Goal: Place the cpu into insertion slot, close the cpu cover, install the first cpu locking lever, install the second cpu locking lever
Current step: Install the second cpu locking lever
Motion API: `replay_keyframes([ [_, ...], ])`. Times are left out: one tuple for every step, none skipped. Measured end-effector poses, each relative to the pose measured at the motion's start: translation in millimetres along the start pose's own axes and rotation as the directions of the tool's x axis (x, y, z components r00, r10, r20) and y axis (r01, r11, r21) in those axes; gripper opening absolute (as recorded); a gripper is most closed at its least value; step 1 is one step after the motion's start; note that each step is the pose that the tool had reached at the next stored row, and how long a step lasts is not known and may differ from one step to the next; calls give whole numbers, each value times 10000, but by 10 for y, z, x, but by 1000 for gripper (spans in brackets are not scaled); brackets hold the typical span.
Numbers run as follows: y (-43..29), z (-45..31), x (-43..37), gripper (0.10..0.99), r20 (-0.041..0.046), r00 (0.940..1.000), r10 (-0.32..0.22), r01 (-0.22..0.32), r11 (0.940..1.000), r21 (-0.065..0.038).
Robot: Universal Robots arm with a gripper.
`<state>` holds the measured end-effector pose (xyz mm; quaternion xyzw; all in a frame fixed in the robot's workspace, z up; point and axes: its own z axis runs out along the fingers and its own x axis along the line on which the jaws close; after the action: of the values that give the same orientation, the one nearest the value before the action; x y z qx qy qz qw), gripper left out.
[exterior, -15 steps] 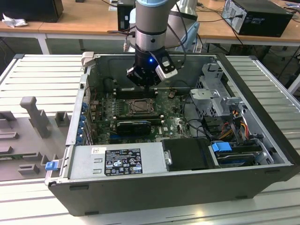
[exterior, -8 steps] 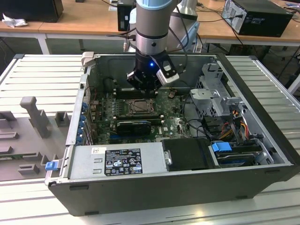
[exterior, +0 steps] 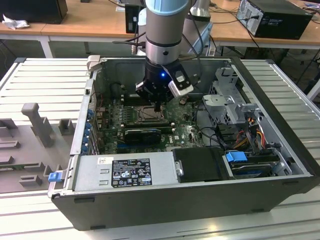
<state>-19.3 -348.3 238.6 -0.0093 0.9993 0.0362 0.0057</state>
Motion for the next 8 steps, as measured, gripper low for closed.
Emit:
replay_keyframes([
  [-35, -3, 1, 106, -6, 10000, 1, -1, 10000, 0],
  [-76, -3, 1, 106, -26, 10000, 1, -1, 10000, -4],
  [-110, -2, 2, 106, -36, 10000, 3, -3, 10000, -20],
  [-146, -2, 3, 106, -44, 10000, 3, -3, 10000, -38],
  [-196, 0, 4, 106, -53, 10000, 4, -5, 10000, -62],
  [-219, 1, 4, 106, -55, 10000, 5, -5, 10000, -72],
  [-235, 2, 4, 106, -55, 10000, 4, -5, 10000, -78],
  [-248, 2, 5, 106, -57, 10000, -18, 17, 10000, -83],
])
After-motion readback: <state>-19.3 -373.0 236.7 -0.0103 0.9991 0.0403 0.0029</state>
